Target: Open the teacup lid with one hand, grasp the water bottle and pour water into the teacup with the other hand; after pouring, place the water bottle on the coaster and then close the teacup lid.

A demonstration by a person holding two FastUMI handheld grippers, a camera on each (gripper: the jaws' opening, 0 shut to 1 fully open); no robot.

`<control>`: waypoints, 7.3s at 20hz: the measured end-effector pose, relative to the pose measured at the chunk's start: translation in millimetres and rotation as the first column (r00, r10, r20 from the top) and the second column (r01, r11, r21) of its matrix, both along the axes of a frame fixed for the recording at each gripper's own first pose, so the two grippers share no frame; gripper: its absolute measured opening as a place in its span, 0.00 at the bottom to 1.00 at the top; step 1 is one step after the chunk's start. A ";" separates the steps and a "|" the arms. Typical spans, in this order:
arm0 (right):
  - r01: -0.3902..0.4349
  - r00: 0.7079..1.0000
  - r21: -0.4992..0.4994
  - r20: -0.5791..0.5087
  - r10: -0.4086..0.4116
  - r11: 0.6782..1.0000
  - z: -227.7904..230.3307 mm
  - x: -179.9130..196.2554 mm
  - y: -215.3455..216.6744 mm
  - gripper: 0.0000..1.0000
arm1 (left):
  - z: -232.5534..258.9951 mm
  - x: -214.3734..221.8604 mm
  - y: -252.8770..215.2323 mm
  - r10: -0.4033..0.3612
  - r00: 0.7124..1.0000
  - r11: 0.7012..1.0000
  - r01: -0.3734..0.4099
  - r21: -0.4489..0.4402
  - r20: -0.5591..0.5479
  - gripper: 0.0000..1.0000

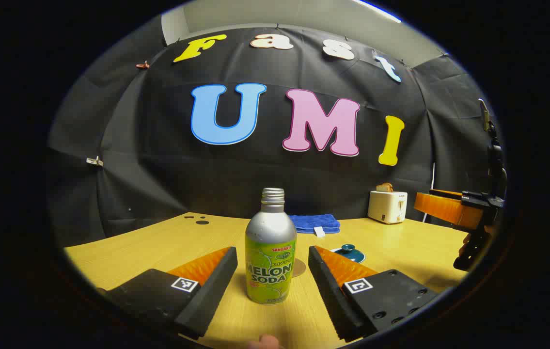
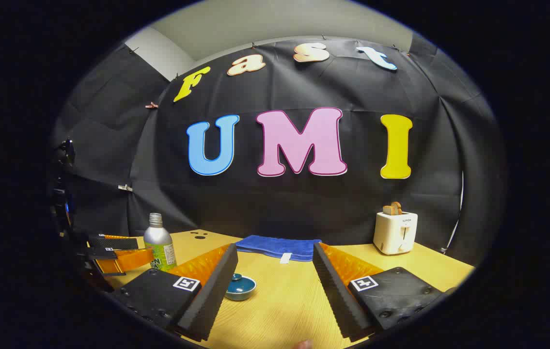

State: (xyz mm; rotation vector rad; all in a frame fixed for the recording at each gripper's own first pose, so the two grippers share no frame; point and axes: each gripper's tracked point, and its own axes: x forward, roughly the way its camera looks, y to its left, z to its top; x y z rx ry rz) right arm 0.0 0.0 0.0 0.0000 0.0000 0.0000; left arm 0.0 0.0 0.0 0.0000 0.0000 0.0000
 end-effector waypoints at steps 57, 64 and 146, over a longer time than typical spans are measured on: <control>0.076 0.984 -0.069 -0.155 -0.086 0.995 -18.0 -18.5 -84.7 0.32 | -27.4 66.2 0.2 -0.004 0.995 0.978 0.023 0.206 -0.095 0.81; 0.135 0.983 -0.057 -0.116 -0.141 0.989 -4.9 -42.0 -116.0 0.32 | 7.5 85.2 -8.5 0.040 0.999 0.653 -0.012 0.757 -0.019 0.80; 0.157 0.986 -0.017 -0.062 -0.158 0.987 31.1 -68.1 -143.1 0.32 | -29.5 126.9 -69.4 -0.131 0.976 0.691 0.214 0.690 -0.172 0.79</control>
